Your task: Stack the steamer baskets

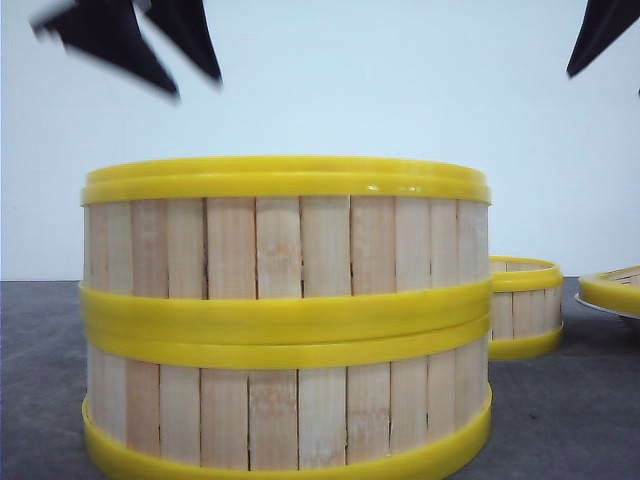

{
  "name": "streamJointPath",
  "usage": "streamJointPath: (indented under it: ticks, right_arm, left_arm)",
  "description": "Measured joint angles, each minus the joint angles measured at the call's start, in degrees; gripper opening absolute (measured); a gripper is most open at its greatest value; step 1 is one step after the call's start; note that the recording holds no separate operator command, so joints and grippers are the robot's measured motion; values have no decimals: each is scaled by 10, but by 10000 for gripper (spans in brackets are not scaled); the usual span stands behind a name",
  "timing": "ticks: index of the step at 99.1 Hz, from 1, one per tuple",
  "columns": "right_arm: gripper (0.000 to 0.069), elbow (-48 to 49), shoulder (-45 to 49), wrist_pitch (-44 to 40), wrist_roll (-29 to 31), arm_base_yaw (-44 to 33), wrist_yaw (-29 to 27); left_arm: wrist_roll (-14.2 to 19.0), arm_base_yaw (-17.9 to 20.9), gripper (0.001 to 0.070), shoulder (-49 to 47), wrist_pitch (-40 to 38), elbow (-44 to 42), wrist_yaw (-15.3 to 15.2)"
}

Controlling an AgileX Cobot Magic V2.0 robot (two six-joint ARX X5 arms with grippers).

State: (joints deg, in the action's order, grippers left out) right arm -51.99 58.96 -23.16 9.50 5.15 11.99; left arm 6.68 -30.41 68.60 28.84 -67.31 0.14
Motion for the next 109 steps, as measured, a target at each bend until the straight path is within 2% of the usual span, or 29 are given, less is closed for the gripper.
streamJointPath:
  ticks: [11, 26, 48, 61, 84, 109]
  right_arm:
    - [478, -27, 49, -1, 0, 0, 0]
    - [478, -68, 122, -1, 0, 4, 0]
    - [474, -125, 233, -7, -1, 22, 0]
    - [474, -149, 294, -11, -4, 32, -26]
    - [473, -174, 376, -9, -7, 39, -62]
    - [381, -176, 426, 3, -7, 39, -78]
  left_arm:
    - [2, 0, 280, -51, -10, 0, -17]
    - [2, 0, 280, -117, -17, 9, -17]
    - [16, 0, 280, -244, -32, 132, -17]
    - [29, 0, 280, -309, 9, 197, -14]
    - [43, -1, 280, -373, 95, 200, -13]
    - [48, -1, 280, -410, 97, 200, -14]
